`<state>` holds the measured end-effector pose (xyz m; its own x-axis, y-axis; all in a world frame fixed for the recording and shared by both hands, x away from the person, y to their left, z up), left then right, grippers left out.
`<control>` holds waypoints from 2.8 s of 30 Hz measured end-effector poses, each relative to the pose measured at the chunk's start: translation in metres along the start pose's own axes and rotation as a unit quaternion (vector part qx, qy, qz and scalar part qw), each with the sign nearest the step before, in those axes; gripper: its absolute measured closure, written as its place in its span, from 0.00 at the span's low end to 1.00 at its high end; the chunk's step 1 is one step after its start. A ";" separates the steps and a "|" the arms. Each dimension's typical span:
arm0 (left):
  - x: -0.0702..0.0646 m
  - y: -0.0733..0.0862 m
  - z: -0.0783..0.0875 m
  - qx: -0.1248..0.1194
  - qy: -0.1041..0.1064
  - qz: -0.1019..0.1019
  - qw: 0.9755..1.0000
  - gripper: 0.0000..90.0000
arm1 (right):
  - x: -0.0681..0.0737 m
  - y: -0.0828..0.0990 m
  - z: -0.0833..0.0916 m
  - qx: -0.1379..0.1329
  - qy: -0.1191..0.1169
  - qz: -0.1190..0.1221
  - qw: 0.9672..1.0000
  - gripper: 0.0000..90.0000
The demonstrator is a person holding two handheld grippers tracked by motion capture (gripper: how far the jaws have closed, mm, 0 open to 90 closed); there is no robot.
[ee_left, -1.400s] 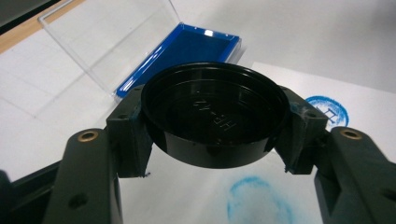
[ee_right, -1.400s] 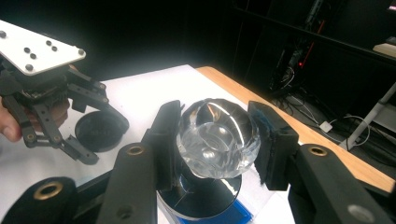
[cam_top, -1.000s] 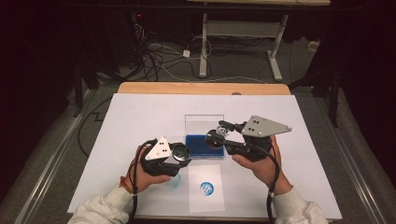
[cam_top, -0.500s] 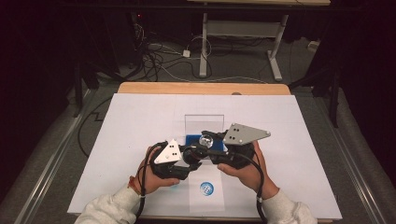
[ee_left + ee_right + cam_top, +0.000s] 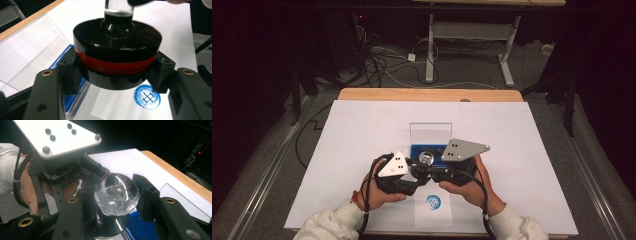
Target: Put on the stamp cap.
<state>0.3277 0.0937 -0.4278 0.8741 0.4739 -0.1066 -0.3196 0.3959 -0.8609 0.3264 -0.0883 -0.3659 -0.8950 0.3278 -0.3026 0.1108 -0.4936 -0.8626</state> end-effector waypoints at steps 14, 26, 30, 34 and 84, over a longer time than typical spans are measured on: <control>-0.001 0.001 0.001 -0.004 -0.004 -0.006 1.000 0.41 | -0.001 0.003 0.000 -0.009 -0.009 -0.010 1.000 0.64; -0.003 0.003 -0.002 0.015 -0.014 -0.017 1.000 0.41 | -0.001 0.010 -0.002 0.001 -0.012 -0.004 1.000 0.64; -0.004 0.003 -0.002 0.022 -0.021 -0.022 0.999 0.41 | 0.001 0.011 -0.002 0.007 -0.012 0.001 1.000 0.64; -0.004 0.003 -0.001 0.028 -0.026 -0.029 0.999 0.41 | 0.001 0.012 -0.002 0.004 -0.013 -0.002 1.000 0.64; -0.003 0.008 -0.008 0.067 0.002 -0.006 0.998 0.41 | 0.009 0.022 -0.008 0.025 -0.022 0.027 0.999 0.64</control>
<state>0.3254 0.0896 -0.4386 0.8790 0.4663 -0.0991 -0.3556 0.5029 -0.7878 0.3243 -0.0894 -0.3907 -0.9064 0.2651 -0.3289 0.1384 -0.5492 -0.8241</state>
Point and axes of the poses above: each handheld gripper's, and its own axes: z roughly backward along the jaws, y roughly out of its underside, x roughly to its left, the point moved 2 cm from there along -z, roughly forward along the jaws, and after that the axes turned 12 degrees about z, right-handed, at the moved point
